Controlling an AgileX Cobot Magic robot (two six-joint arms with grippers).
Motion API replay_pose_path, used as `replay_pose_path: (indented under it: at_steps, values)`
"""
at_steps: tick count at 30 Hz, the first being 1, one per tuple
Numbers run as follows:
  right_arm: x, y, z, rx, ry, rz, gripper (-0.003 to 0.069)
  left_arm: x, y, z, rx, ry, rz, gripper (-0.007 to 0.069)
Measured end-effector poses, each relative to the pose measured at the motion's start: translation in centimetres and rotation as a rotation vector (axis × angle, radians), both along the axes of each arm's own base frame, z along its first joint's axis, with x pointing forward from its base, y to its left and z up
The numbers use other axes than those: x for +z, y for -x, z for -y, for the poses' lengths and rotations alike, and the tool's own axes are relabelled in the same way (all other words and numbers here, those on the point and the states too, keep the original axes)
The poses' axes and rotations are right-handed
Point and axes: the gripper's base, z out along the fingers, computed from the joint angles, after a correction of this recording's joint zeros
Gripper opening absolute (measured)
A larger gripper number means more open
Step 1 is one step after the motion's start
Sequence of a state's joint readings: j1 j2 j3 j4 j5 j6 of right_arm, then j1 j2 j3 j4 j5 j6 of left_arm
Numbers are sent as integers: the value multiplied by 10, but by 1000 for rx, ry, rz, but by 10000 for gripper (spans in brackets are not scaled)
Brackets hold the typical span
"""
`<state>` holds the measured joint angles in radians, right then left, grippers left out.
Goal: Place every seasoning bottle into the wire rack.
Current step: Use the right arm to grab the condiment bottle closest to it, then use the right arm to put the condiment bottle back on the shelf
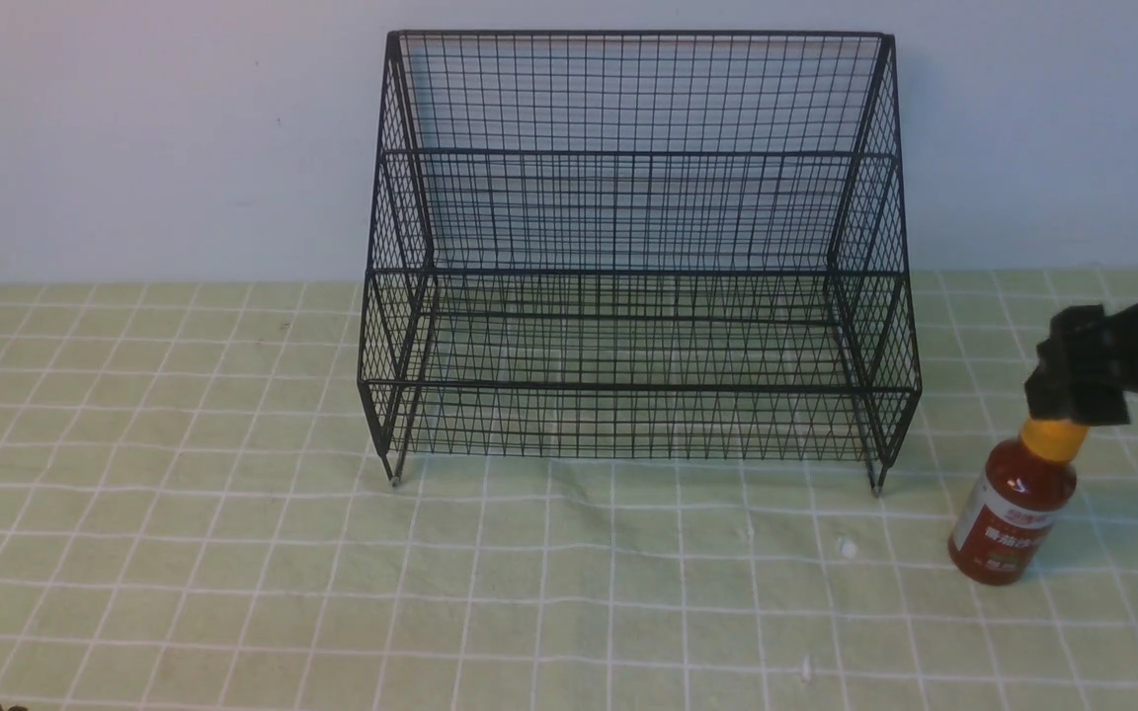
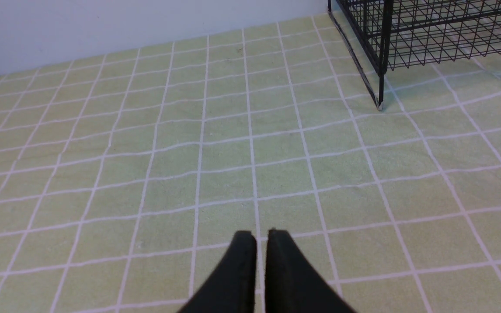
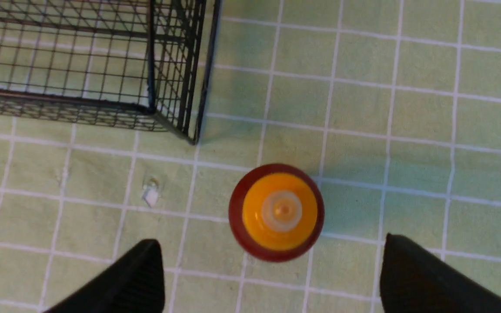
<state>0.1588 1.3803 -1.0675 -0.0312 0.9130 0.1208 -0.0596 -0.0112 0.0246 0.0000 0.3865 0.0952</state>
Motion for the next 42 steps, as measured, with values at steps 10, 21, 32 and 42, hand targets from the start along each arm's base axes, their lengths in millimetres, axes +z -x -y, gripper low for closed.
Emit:
replay_pose_path:
  at_steps: [10,21,32,42]
  values:
    - [-45,-29,-3,12,41,-100,368,0,0,0,0,0,0,17]
    - [8,-7,0,28,37,-26,294,0,0,0,0,0,0,17]
    - [119,6,-22,161,-150,239,294,0,0,0,0,0,0,17]
    - [85,-58,-74,279,-132,169,294,0,0,0,0,0,0,17]
